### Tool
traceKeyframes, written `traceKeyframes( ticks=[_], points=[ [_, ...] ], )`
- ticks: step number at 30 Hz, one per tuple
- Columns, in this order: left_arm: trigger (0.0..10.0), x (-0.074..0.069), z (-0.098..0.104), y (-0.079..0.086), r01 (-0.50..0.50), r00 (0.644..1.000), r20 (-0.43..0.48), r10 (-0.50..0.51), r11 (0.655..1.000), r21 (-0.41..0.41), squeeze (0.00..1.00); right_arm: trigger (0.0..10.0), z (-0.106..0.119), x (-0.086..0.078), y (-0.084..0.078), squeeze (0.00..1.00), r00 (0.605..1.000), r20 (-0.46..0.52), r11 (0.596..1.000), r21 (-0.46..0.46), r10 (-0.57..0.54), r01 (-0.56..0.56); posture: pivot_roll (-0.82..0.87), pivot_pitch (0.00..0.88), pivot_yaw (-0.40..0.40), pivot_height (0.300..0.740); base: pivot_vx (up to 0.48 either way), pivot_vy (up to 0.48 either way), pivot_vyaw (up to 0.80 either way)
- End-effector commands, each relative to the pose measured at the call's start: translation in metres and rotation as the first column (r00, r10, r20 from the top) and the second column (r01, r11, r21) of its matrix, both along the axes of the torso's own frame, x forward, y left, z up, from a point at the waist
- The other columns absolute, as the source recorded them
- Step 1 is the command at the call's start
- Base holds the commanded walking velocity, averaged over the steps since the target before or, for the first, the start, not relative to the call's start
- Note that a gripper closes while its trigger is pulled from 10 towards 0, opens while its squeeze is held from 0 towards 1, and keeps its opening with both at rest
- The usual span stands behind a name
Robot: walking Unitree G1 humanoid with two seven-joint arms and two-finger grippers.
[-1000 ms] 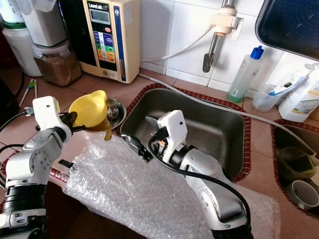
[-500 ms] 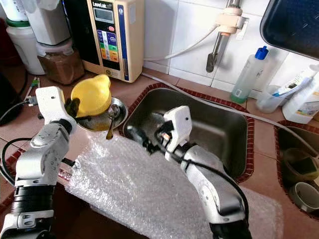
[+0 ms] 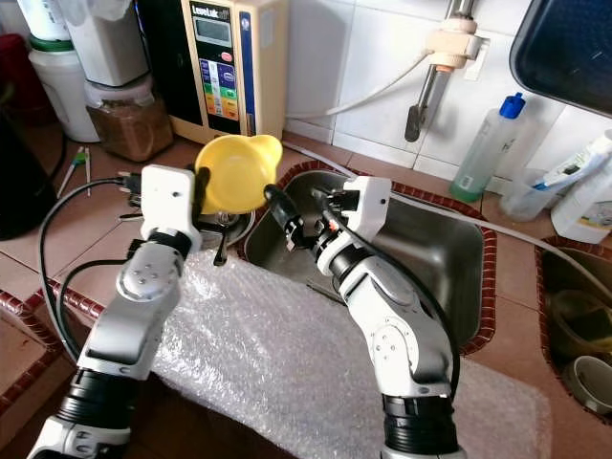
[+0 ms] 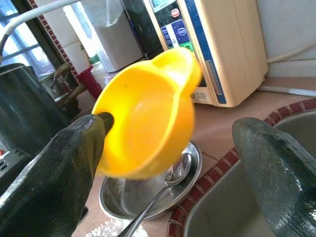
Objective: Kitchen organization
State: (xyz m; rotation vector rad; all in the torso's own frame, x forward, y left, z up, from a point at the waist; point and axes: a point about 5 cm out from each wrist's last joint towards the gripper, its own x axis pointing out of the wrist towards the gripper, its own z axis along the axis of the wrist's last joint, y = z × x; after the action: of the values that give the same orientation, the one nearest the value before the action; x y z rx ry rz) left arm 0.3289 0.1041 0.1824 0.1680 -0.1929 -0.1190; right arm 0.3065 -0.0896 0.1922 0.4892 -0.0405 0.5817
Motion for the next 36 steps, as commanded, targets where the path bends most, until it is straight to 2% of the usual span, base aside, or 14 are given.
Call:
traceKeyframes(
  ticks=[1,2,3,5,11,12,13,14,15,18,25,31,36],
  points=[
    [0.0,0.001,0.005,-0.005,0.019,0.999,0.029,-0.020,1.000,0.020,0.00,10.0,0.001,0.002,-0.003,0.00,1.000,-0.005,1.000,0.002,-0.011,0.011,-0.02,0.000,-0.051,0.740,0.000,0.000,0.00],
    [0.0,-0.002,0.007,-0.012,0.052,0.997,0.058,-0.054,0.998,0.039,0.00,10.0,0.000,0.005,-0.002,0.00,1.000,-0.012,1.000,-0.010,-0.022,0.022,-0.02,0.000,-0.052,0.740,0.000,0.000,0.00],
    [0.0,-0.002,0.007,-0.012,0.052,0.997,0.058,-0.054,0.998,0.039,0.00,10.0,0.000,0.005,-0.002,0.00,1.000,-0.012,1.000,-0.010,-0.022,0.022,-0.02,0.000,-0.052,0.740,0.000,0.000,0.00],
    [0.0,-0.007,0.008,-0.023,0.103,0.990,0.095,-0.108,0.993,0.060,0.00,10.0,-0.003,0.011,-0.004,0.00,0.996,-0.036,0.996,-0.039,-0.077,0.076,-0.02,0.000,-0.053,0.740,0.000,0.000,0.00],
    [0.0,-0.008,0.011,-0.028,0.130,0.981,0.133,-0.138,0.989,0.066,0.00,10.0,-0.008,0.021,-0.002,0.00,0.986,-0.077,0.988,-0.065,-0.147,0.142,-0.02,0.000,-0.054,0.740,0.000,0.000,0.00],
    [0.0,-0.008,0.012,-0.029,0.134,0.980,0.142,-0.142,0.989,0.065,0.00,2.7,-0.007,0.023,-0.002,0.00,0.984,-0.075,0.985,-0.060,-0.164,0.160,-0.02,0.000,-0.053,0.740,0.000,0.000,0.00],
    [0.0,-0.008,0.012,-0.029,0.134,0.980,0.142,-0.142,0.989,0.065,0.00,2.7,-0.007,0.023,-0.002,0.00,0.984,-0.075,0.985,-0.060,-0.164,0.160,-0.02,0.000,-0.053,0.740,0.000,0.000,0.00],
    [0.0,-0.009,0.013,-0.031,0.139,0.978,0.148,-0.147,0.988,0.066,0.00,0.0,-0.002,0.027,-0.001,0.00,0.980,-0.063,0.982,-0.044,-0.188,0.186,-0.01,0.000,-0.052,0.740,0.000,0.000,0.00],
    [0.0,-0.009,0.013,-0.031,0.139,0.978,0.148,-0.147,0.988,0.066,0.00,0.0,-0.002,0.027,-0.001,0.00,0.980,-0.063,0.982,-0.044,-0.188,0.186,-0.01,0.000,-0.052,0.740,0.000,0.000,0.00],
    [0.0,-0.010,0.011,-0.030,0.134,0.979,0.147,-0.143,0.988,0.072,0.00,0.0,0.000,0.033,-0.009,0.00,0.958,-0.049,0.959,-0.049,-0.282,0.280,0.00,0.000,-0.060,0.740,0.000,0.000,0.00],
    [0.0,-0.010,0.011,-0.029,0.129,0.978,0.158,-0.138,0.989,0.068,0.00,0.0,-0.009,0.036,-0.015,0.00,0.941,-0.101,0.946,-0.047,-0.323,0.320,0.00,0.000,-0.063,0.740,0.000,0.000,0.00],
    [0.0,-0.010,0.011,-0.030,0.131,0.976,0.168,-0.140,0.989,0.064,0.00,0.0,-0.012,0.037,-0.014,0.00,0.939,-0.127,0.948,-0.024,-0.319,0.318,0.00,0.000,-0.064,0.740,0.000,0.000,0.00],
    [0.0,-0.010,0.012,-0.031,0.130,0.975,0.172,-0.139,0.989,0.063,0.00,0.0,-0.017,0.034,-0.007,0.00,0.955,-0.173,0.969,0.014,-0.240,0.246,0.00,0.000,-0.065,0.740,0.000,0.000,0.00]
  ],
)
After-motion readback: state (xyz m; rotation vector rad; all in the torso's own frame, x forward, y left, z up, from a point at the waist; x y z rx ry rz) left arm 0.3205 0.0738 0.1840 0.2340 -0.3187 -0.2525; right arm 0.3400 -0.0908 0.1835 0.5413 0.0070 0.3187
